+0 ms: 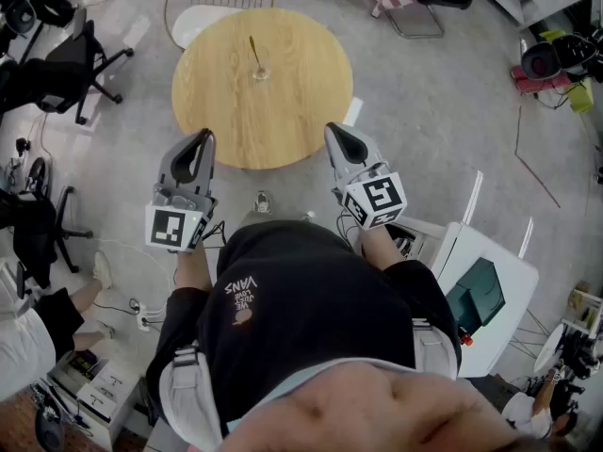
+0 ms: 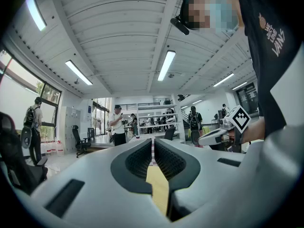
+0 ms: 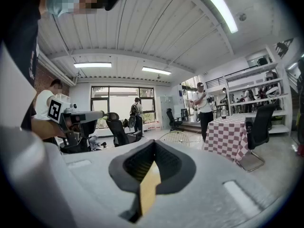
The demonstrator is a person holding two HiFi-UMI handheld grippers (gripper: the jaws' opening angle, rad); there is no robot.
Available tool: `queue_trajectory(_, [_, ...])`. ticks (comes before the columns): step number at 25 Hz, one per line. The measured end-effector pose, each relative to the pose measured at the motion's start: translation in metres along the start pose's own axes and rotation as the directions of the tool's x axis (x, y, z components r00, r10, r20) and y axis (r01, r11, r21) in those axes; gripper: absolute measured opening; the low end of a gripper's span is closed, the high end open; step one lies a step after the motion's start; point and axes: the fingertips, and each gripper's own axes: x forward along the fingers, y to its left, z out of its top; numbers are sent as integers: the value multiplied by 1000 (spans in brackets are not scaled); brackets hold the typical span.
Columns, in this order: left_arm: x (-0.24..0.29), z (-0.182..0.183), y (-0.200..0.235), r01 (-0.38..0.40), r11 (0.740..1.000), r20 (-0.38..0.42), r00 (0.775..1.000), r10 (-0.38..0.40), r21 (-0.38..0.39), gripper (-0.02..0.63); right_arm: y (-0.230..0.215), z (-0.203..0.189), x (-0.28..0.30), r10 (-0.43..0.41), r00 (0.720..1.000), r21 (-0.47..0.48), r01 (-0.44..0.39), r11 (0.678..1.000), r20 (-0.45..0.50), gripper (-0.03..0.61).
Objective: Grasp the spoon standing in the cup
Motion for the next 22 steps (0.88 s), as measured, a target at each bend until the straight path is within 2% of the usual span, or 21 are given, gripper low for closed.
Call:
queue_trajectory(14, [-25,-19,51,23,999,5,1000,-22,-43,23,38,6,47,-16,1000,47,16,999,16,-2])
queue_trajectory(22, [-13,-29,77,107,993,11,994,-107,-55,23,45,9,74,-71,997,65,70,995,24,-2])
